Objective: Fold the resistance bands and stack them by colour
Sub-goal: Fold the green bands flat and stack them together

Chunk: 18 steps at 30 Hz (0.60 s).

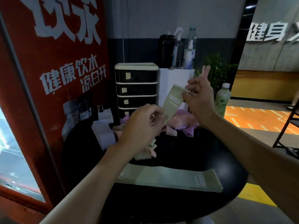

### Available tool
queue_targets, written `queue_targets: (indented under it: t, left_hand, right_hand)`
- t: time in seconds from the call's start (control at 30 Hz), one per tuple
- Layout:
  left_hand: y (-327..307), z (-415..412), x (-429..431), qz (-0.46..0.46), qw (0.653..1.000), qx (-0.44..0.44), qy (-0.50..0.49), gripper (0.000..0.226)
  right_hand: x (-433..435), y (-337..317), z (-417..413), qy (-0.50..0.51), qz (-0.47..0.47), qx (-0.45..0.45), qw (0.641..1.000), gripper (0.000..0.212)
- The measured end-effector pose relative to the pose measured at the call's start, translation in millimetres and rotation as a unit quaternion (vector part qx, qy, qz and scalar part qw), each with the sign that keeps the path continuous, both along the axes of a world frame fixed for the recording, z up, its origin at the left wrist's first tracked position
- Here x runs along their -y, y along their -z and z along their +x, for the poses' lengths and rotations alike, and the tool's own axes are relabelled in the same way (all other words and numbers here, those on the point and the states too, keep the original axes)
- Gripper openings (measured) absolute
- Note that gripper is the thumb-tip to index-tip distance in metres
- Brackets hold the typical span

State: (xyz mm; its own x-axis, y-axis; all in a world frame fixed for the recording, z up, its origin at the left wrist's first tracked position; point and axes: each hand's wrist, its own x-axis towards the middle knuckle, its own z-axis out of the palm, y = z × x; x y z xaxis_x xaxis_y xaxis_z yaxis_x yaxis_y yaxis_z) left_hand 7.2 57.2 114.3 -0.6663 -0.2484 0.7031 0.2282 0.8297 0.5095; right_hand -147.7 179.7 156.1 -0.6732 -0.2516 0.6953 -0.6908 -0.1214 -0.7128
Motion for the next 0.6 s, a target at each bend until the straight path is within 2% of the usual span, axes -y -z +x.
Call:
queue_targets:
  t: [0.1,0.23,0.37,0.5,0.6]
  left_hand:
    - [-28,-25,2,0.074,0.997,0.008,0.017,0.02]
    - [-45,-53,-2,0.104,0.994,0.03,0.023,0.029]
    - [-50,-60,-17,0.147,0.987,0.019,0.069,0.002]
    - [-50,-65,-24,0.149,0.985,-0.002,0.085,0.008]
    - [-50,-65,-26,0.146,0.984,-0.009,0.106,0.007]
  right_hand:
    - [-8,-12,3,-0.006,-0.019,-0.023,1.0,0.027]
    - [-18,-18,7,-0.015,-0.024,-0.023,0.999,0.028]
    - [-31,-20,11,-0.015,-0.01,-0.022,1.0,0.03]
    - [-42,-21,12,-0.007,0.017,-0.013,1.0,0.029]
    - [-48,-23,9,-0.004,0.089,-0.015,0.996,0.02]
